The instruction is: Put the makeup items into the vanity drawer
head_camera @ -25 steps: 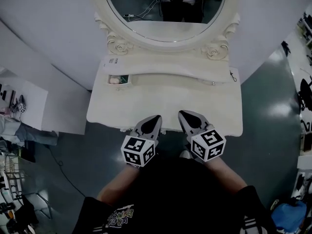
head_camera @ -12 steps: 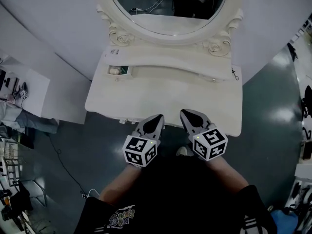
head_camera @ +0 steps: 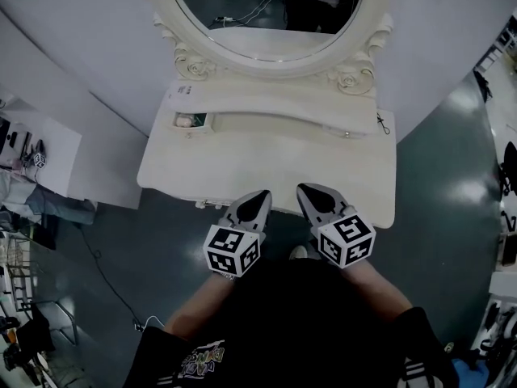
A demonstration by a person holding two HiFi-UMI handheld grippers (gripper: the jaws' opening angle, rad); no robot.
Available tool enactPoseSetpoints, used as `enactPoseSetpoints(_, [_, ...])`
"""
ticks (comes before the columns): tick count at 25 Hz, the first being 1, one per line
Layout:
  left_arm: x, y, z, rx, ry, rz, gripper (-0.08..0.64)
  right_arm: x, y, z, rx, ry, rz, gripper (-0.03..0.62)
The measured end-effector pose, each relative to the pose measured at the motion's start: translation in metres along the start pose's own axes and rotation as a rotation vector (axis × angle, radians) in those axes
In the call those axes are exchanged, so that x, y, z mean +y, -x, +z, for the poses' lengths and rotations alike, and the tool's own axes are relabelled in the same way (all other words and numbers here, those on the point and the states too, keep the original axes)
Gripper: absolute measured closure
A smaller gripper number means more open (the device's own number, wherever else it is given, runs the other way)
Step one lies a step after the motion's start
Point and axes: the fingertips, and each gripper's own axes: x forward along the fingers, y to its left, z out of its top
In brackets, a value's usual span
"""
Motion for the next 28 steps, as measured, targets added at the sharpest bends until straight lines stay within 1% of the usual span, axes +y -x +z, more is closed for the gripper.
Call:
enactPoseSetpoints(8, [0.003,-0.009,0.006,0.013,-0.016,-0.012,0.56,-0.007,-0.003,0.003,-0.01,-0.014,-0.008,0.563])
enactPoseSetpoints(19, [0.016,-0.014,0.008,0.023,-0.012,-0.009,0.56,-0.007,-0.017,0.003,0.003,-0.023,0.0,0.563])
enactPoseSetpoints(28, [0.016,-0.013,0.009,0.025,-0.013,-0.004,0.56,-0.005,-0.02,0.005,0.004,-0.023,0.01,0.563])
